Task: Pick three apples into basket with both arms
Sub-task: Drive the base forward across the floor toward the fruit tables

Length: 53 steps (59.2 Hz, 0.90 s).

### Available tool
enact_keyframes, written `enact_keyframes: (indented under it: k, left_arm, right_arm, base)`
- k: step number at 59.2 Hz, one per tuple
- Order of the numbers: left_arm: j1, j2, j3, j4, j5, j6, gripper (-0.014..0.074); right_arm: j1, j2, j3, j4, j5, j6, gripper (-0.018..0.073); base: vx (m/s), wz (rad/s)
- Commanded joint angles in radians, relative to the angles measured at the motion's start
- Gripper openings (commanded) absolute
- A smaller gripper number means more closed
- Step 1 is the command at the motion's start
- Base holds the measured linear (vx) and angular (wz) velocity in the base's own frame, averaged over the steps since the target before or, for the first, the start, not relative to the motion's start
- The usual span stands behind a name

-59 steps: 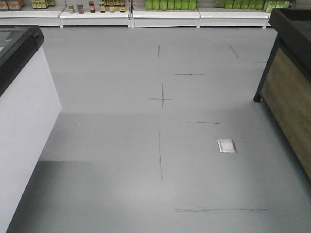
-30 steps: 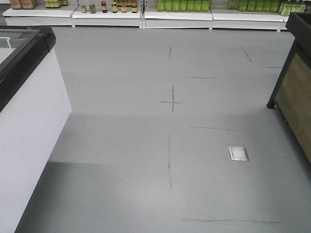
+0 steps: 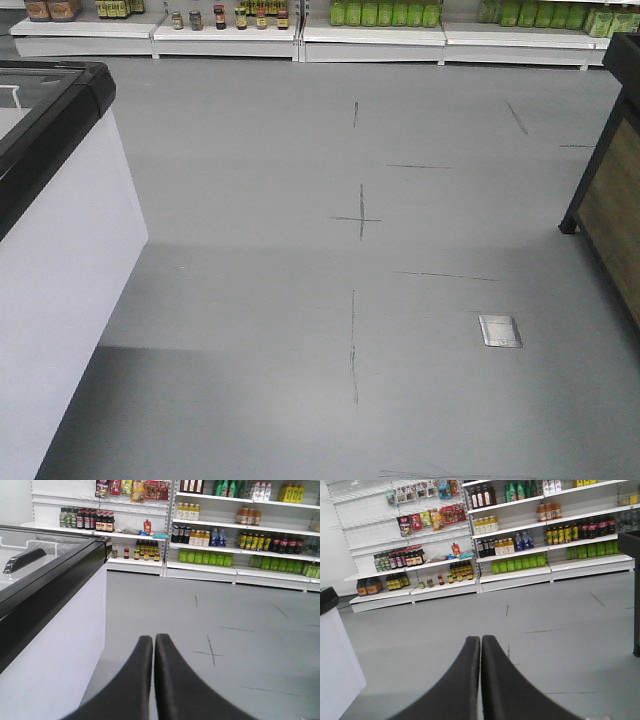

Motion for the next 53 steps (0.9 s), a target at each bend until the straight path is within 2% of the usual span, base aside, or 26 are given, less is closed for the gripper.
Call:
enact_keyframes:
  k: [1, 53]
  left_arm:
    - [-0.008, -0.013, -0.025, -0.01, -0.074, -0.004, -0.0006]
    - [-0.008, -0.013, -0.025, -0.01, -0.074, -0.004, -0.0006]
  right_arm:
    - [-0.006, -0.012, 0.014, -0.012, -0.071, -0.004, -0.0009]
    - [-0.006, -0.012, 0.014, -0.012, -0.071, -0.004, -0.0009]
  base:
    - [0.14, -0.04]
    - [0.18, -0.1]
